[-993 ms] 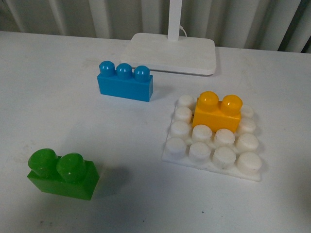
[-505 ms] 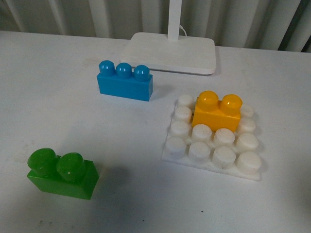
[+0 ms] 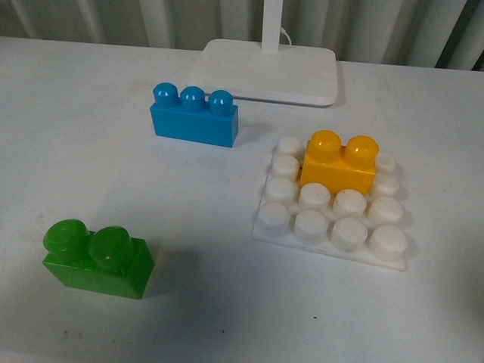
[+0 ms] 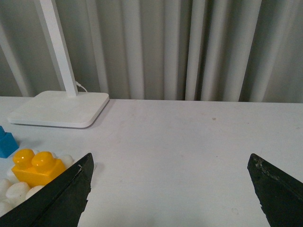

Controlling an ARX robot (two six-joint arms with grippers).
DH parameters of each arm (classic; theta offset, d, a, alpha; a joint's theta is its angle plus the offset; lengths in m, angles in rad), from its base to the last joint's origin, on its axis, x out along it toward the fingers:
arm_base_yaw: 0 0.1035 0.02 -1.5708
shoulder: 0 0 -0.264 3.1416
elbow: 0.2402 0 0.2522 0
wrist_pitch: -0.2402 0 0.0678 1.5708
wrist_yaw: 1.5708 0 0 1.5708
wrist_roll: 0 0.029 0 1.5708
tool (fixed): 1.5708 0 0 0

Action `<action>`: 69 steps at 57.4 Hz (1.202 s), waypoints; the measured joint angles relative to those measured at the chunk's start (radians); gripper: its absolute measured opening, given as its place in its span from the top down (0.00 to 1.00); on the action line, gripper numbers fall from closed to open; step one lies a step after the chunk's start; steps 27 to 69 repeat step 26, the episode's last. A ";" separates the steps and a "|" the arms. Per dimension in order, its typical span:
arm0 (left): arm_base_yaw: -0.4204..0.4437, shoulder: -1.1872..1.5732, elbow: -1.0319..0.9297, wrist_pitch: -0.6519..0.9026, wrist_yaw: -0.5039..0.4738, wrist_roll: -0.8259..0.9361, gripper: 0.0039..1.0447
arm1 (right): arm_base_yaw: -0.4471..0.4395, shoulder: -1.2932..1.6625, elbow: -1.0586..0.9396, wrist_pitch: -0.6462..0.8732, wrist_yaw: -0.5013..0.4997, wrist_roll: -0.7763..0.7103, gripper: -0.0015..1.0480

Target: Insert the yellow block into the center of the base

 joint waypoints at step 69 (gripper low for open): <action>0.000 0.000 0.000 0.000 0.000 0.000 0.06 | 0.000 0.000 0.000 0.000 0.000 0.000 0.09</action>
